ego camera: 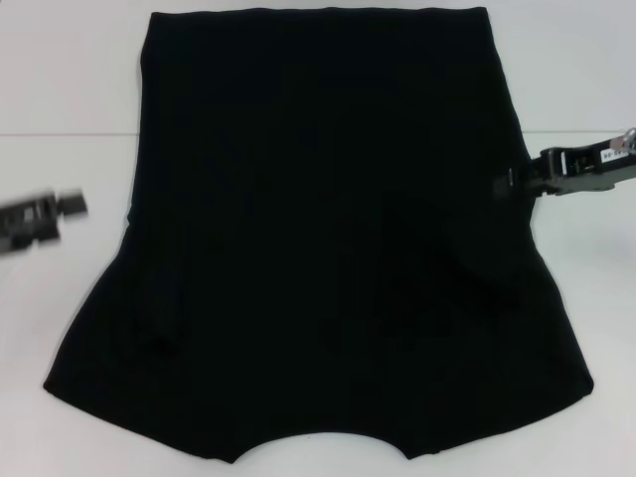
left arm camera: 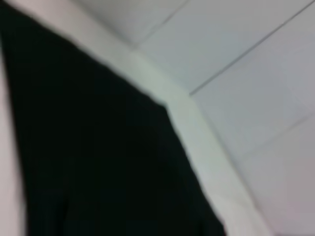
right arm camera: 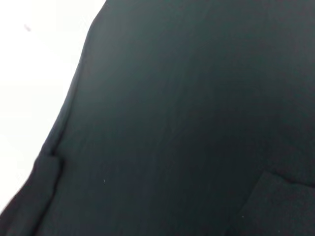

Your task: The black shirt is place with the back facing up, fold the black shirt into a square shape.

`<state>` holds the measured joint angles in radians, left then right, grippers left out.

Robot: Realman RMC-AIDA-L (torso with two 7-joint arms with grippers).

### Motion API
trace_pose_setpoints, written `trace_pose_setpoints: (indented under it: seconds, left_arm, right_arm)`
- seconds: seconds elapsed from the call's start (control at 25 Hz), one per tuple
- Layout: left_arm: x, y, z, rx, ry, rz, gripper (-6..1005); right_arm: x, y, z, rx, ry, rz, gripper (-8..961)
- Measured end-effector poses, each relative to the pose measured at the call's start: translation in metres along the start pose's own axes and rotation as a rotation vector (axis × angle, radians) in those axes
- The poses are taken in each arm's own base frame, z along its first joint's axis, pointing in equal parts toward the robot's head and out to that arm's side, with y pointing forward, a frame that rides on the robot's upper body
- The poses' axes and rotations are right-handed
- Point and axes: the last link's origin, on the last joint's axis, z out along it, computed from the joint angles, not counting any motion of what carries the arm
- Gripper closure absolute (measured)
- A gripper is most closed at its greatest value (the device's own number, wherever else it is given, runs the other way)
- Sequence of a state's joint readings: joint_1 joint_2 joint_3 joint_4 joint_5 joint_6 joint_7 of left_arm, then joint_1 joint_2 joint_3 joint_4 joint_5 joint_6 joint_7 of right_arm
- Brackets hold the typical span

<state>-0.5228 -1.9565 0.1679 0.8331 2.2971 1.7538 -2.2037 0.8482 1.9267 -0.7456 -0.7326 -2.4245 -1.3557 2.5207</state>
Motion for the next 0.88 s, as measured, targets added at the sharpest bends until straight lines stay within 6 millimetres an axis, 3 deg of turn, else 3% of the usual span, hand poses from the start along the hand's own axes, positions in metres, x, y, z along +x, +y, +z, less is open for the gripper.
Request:
trace_pose_setpoints:
  seconds: [0.16, 0.24, 0.48, 0.88]
  left_arm:
    - [-0.019, -0.008, -0.011, 0.092, -0.166, -0.051, 96]
    - [-0.026, -0.013, -0.014, 0.141, -0.217, -0.078, 97]
    - [-0.039, -0.027, -0.018, 0.254, -0.280, -0.142, 144]
    - [-0.048, -0.036, -0.007, 0.324, -0.298, -0.196, 157]
  right_arm:
    - [-0.004, 0.000, -0.007, -0.049, -0.045, 0.060, 574]
    - [-0.005, 0.001, -0.009, -0.070, -0.061, 0.077, 323]
    - [-0.006, 0.002, -0.011, -0.093, -0.071, 0.092, 117]
    - [-0.003, -0.002, -0.012, -0.090, -0.074, 0.104, 116]
